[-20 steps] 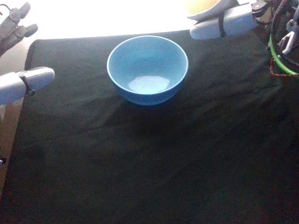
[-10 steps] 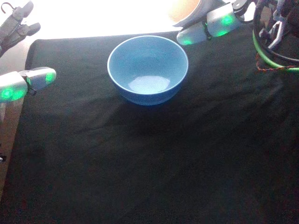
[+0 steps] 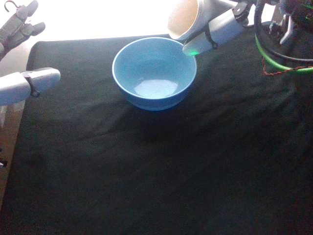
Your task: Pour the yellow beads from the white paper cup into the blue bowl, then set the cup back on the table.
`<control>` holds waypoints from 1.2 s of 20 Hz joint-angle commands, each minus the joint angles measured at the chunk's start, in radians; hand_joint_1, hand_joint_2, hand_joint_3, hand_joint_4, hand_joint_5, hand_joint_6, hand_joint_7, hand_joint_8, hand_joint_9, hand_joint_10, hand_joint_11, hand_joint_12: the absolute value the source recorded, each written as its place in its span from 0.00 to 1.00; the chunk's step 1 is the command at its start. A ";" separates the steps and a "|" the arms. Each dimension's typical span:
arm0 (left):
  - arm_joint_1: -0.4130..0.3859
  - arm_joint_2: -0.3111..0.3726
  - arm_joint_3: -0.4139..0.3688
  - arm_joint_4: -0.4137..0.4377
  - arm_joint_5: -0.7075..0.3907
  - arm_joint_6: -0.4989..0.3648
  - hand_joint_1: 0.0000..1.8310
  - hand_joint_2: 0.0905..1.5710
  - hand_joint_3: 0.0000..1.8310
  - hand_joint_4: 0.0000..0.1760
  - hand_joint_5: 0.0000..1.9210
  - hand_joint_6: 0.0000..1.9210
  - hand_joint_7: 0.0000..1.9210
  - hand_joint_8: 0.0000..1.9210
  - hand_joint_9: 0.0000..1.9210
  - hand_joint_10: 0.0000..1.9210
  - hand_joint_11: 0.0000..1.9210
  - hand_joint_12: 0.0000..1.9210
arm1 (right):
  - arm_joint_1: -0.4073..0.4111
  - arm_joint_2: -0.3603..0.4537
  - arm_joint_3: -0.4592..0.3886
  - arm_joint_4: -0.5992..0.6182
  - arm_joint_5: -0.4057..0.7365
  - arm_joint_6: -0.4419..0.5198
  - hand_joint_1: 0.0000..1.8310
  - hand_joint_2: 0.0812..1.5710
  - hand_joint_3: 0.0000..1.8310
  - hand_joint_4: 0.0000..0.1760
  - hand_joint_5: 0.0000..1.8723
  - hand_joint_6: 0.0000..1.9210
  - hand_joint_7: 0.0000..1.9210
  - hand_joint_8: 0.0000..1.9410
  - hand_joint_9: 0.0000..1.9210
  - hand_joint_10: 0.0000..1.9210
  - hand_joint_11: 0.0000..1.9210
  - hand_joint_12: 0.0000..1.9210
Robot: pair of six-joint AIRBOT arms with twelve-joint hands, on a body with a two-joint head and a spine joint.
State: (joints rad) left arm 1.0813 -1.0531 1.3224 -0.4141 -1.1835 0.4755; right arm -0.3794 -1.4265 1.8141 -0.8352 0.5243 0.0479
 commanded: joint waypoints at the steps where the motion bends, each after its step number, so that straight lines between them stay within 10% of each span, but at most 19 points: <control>1: -0.012 0.012 0.007 -0.003 -0.115 -0.007 0.54 0.66 0.00 0.38 0.00 0.00 0.17 0.00 0.08 0.00 0.00 0.16 | 0.028 0.001 -0.004 0.023 0.058 0.005 0.45 0.77 0.00 0.00 0.60 0.00 0.66 0.00 0.68 0.00 0.51 0.43; 12: -0.016 0.019 0.005 0.005 -0.112 -0.007 0.56 0.66 0.00 0.34 0.00 0.00 0.17 0.00 0.08 0.00 0.00 0.19 | 0.123 0.001 -0.051 -0.232 -0.030 0.005 0.48 0.75 0.00 0.00 0.60 0.00 0.69 0.01 0.75 0.04 0.46 0.76; 13: -0.016 0.020 0.005 0.005 -0.112 -0.007 0.56 0.66 0.00 0.39 0.00 0.00 0.16 0.00 0.08 0.00 0.00 0.19 | 0.130 0.001 -0.054 -0.249 -0.034 0.005 0.47 0.75 0.00 0.00 0.60 0.00 0.71 0.00 0.74 0.11 0.48 0.78; 14: -0.016 0.020 0.005 0.005 -0.112 -0.007 0.56 0.66 0.00 0.40 0.00 0.00 0.15 0.00 0.08 0.00 0.00 0.20 | 0.136 0.001 -0.058 -0.266 -0.039 0.005 0.47 0.74 0.00 0.00 0.59 0.00 0.76 0.03 0.69 0.41 0.54 0.84; 18: -0.016 0.021 0.004 0.005 -0.112 -0.007 0.55 0.66 0.00 0.44 0.00 0.00 0.15 0.00 0.08 0.00 0.00 0.20 | 0.153 0.002 -0.080 -0.325 -0.055 0.005 0.46 0.76 0.00 0.00 0.58 0.00 0.66 0.00 0.67 0.13 0.50 0.61; 24: -0.016 0.022 0.004 0.005 -0.113 -0.008 0.56 0.66 0.00 0.48 0.00 0.00 0.16 0.00 0.08 0.00 0.00 0.19 | 0.161 0.002 -0.095 -0.380 -0.067 0.005 0.44 0.76 0.00 0.00 0.58 0.00 0.65 0.00 0.69 0.05 0.47 0.62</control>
State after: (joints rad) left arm 1.0760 -1.0420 1.3220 -0.4030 -1.1706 0.4755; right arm -0.2394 -1.4258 1.7214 -1.2545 0.4282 0.0517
